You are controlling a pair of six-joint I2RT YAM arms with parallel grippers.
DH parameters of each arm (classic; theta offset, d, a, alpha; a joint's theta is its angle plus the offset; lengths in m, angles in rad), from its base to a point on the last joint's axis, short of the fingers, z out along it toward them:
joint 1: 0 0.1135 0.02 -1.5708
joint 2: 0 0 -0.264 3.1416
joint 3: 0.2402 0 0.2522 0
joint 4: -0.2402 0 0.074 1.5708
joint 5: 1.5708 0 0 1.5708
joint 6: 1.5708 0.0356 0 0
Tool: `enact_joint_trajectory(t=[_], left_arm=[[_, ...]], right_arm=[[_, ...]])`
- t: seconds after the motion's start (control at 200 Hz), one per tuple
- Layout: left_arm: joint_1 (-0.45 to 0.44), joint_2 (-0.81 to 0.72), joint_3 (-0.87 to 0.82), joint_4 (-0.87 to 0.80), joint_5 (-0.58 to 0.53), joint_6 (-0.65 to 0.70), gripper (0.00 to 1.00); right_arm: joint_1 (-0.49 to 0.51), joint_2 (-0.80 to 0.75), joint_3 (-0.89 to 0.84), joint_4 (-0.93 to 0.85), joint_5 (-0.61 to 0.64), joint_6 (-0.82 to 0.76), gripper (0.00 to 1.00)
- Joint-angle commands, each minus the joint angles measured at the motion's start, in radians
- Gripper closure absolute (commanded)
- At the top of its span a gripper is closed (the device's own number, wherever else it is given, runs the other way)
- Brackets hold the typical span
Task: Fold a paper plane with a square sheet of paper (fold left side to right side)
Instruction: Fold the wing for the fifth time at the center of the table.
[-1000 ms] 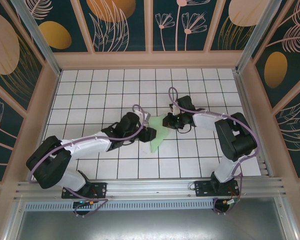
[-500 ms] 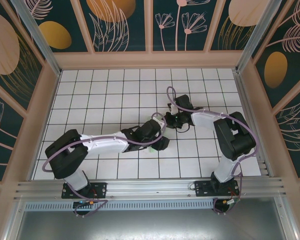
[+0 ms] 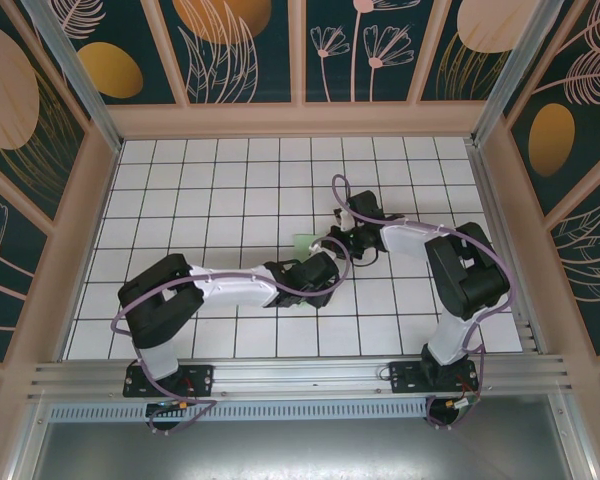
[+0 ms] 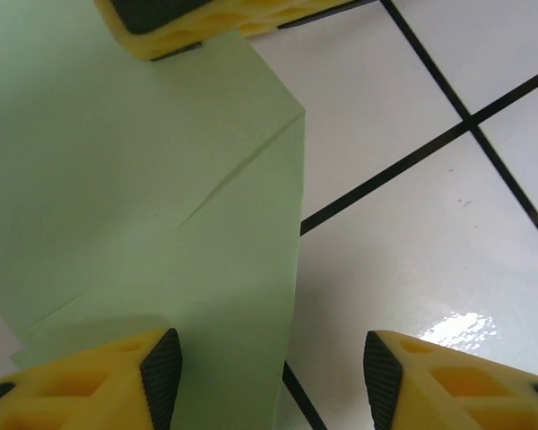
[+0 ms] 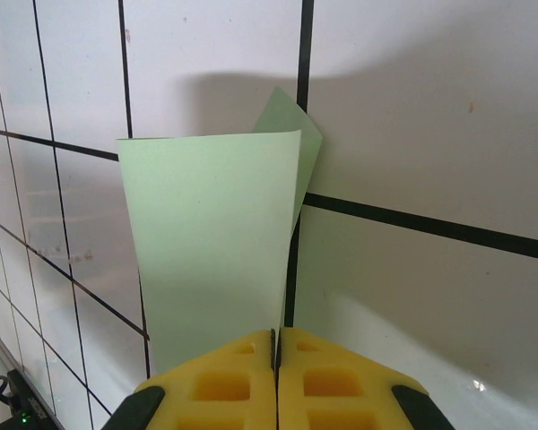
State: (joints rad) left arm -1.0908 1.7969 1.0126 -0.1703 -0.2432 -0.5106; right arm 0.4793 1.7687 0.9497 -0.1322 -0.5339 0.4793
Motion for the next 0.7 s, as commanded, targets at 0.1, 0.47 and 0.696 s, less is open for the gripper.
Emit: enact_joint_trajectory(t=[0.1,0.47,0.696], left_arm=[[-0.021,0.040,0.026,-0.045,-0.085,-0.033,0.48],[-0.030,0.047,0.020,-0.054,-0.130,-0.040,0.61],[-0.031,0.041,0.021,-0.054,-0.124,-0.032,0.70]], right_arm=[[0.010,0.015,0.035,-0.022,-0.020,0.014,0.93],[0.013,0.021,0.044,-0.033,-0.017,0.009,0.93],[0.013,0.029,0.059,-0.050,-0.012,0.001,0.92]])
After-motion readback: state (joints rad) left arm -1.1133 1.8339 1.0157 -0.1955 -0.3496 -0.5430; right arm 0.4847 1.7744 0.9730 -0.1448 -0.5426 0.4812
